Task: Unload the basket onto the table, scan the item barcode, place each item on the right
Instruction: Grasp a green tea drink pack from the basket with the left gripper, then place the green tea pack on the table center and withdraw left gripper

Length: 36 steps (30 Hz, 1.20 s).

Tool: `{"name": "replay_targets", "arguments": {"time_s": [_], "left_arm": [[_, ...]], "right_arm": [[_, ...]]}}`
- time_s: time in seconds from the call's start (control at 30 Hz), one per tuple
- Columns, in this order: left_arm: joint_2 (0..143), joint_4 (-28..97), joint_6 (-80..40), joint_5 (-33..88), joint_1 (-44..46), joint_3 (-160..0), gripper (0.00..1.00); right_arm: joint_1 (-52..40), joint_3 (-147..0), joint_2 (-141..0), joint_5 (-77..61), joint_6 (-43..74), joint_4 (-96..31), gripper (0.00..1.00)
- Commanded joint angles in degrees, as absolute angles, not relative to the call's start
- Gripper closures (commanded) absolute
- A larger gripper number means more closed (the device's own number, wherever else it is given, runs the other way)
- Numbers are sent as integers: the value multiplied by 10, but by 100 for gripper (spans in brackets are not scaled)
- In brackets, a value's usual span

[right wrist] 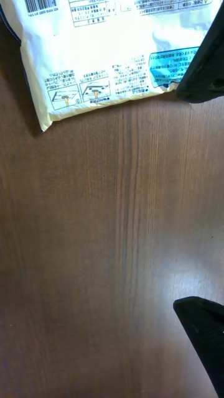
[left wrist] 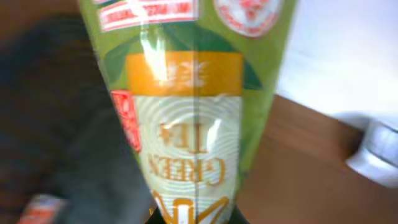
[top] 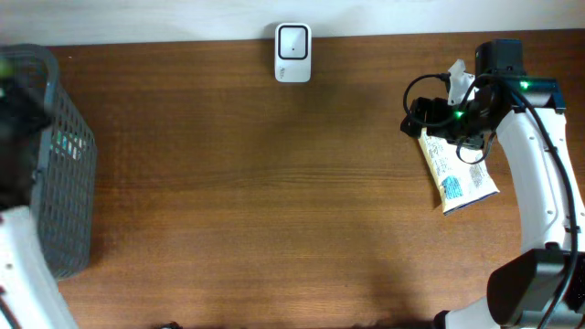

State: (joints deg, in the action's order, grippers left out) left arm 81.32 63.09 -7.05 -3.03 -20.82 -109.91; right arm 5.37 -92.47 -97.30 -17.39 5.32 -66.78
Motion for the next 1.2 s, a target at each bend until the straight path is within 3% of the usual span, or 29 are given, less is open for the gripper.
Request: {"name": "replay_targets", "arguments": {"time_s": [0.0, 0.23, 0.5, 0.57, 0.63, 0.67, 0.73, 0.93, 1.1, 1.17], "left_arm": [[839, 649, -129, -23, -65, -1078, 99], [1002, 641, -238, -15, 134, -973, 98], [1215, 576, -279, 43, 247, -972, 90], [1230, 575, -279, 54, 255, -972, 82], [1237, 574, -276, 51, 265, -972, 51], [1234, 571, -267, 49, 265, -976, 42], [1232, 580, -258, 40, 258, -996, 38], [1164, 678, -246, -20, 146, -1154, 36], [1133, 685, -237, -20, 44, -1171, 18], [1134, 682, -177, -19, 23, -1171, 18]], "right_arm": [[53, -933, -968, -167, 49, -668, 1], [53, -933, -968, -167, 49, -668, 1], [53, -933, -968, -167, 49, -679, 1], [53, -933, -968, -167, 49, -679, 1], [53, -933, -968, -167, 49, -679, 1], [53, -933, -968, -167, 49, -679, 1], [53, -933, -968, -168, 49, -679, 2], [40, -931, -973, -277, 50, -650, 1], [-90, -931, -1036, -271, 130, -602, 10], [-161, -931, -1082, -234, 189, -576, 12]]}}
